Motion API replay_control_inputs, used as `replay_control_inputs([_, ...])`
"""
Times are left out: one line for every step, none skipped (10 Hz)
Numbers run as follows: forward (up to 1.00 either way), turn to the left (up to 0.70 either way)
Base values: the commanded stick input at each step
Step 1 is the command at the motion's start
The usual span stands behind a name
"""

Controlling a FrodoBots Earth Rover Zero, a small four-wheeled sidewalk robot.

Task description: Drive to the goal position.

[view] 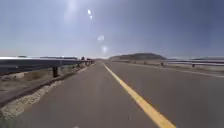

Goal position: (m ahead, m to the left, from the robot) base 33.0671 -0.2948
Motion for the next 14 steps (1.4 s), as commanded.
replay_control_inputs([0.85, 0.00])
replay_control_inputs([0.85, 0.00])
replay_control_inputs([0.85, 0.00])
replay_control_inputs([0.85, 0.00])
replay_control_inputs([0.85, 0.00])
replay_control_inputs([0.85, 0.00])
replay_control_inputs([0.85, 0.00])
replay_control_inputs([0.85, 0.00])
replay_control_inputs([0.85, 0.00])
replay_control_inputs([0.85, 0.00])
replay_control_inputs([0.85, 0.00])
replay_control_inputs([0.85, 0.00])
replay_control_inputs([0.85, 0.00])
replay_control_inputs([0.85, 0.00])
